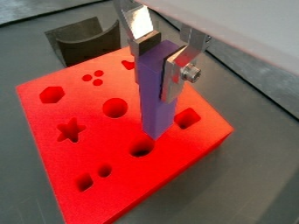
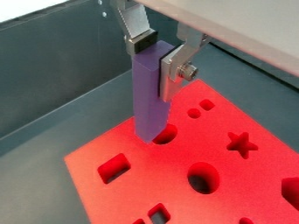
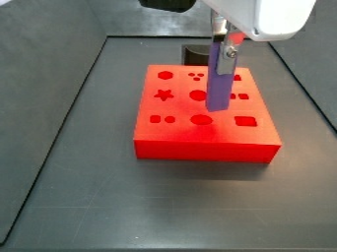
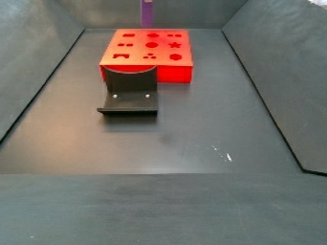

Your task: Insert the rectangle object.

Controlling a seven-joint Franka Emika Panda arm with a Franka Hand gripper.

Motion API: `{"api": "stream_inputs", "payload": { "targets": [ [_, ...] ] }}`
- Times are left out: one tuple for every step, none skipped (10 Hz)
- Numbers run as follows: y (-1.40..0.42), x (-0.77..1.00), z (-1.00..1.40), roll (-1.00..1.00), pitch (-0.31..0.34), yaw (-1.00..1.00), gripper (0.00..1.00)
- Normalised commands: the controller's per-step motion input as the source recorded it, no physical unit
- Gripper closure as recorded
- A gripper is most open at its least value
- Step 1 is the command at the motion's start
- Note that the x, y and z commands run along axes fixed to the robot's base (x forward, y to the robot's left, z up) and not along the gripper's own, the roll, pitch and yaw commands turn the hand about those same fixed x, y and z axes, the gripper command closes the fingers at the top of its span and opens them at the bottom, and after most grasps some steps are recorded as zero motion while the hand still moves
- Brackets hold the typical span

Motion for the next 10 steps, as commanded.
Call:
{"api": "stream_inputs", "payload": {
  "targets": [
    [-0.19, 0.39, -0.09, 0.06, 0.111, -0.36, 1.00],
    [-0.02, 0.19, -0.15, 0.17, 0.219, -0.52, 1.00],
    [-0.02, 0.18, -0.05, 0.15, 0.184, -0.56, 1.00],
    [-0.07, 0.25, 0.00, 0.09, 0.084, -0.63, 1.00],
    [-0.11, 0.51, 0.02, 0.06, 0.066, -0.45, 1.00],
    [-0.15, 0.80, 0.02, 0.10, 0.129, -0.13, 1.00],
    [-0.22, 0.89, 0.00, 0.18, 0.120, -0.02, 1.00],
    [-0.09, 0.80, 0.00, 0.00, 0.026, -0.20, 1.00],
    [0.00, 0.58, 0.00, -0.20, -0.071, -0.30, 1.00],
    [0.06, 0.54, 0.00, -0.27, -0.137, -0.28, 1.00]
  ]
}}
